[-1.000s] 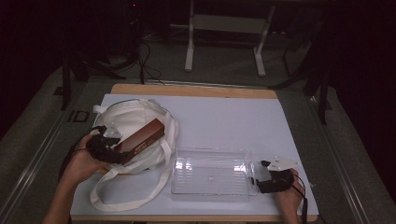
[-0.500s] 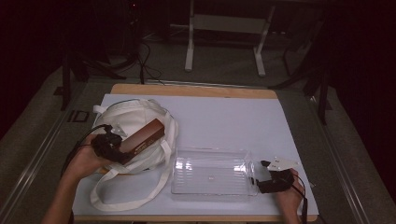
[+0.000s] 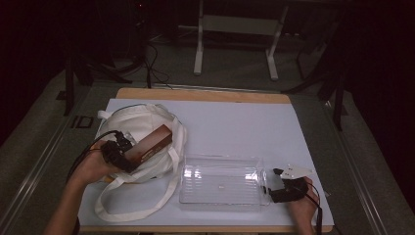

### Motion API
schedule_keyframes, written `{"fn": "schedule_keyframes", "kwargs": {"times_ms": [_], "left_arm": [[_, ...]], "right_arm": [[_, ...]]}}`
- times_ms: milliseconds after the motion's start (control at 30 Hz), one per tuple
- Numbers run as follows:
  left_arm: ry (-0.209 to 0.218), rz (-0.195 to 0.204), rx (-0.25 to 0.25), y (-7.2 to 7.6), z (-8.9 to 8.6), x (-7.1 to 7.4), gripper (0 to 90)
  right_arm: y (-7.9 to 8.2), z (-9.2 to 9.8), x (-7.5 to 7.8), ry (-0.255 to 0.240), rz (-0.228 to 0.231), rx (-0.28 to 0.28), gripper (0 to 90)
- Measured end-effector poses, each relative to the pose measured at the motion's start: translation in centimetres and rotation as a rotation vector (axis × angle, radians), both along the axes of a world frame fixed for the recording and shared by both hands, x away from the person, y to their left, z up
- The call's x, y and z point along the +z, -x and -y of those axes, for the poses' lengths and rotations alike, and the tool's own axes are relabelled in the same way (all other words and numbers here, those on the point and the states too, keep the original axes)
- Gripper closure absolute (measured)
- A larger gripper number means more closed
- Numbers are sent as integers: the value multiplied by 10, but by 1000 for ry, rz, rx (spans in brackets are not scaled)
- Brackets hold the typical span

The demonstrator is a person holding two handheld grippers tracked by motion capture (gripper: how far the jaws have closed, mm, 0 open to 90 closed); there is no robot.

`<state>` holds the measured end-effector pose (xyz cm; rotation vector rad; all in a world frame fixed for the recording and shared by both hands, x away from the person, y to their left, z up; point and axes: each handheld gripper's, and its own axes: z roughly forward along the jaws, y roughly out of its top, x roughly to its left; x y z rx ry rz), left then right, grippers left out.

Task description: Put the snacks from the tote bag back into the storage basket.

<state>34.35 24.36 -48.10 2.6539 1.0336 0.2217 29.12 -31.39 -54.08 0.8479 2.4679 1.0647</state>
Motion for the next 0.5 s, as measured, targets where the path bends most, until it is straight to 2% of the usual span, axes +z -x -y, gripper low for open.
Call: {"fn": "schedule_keyframes", "kwargs": {"times_ms": [500], "left_arm": [[-24,-39,3,-5,2,-10,399]], "right_arm": [[0,0,0,-1,-1,0,158]]}}
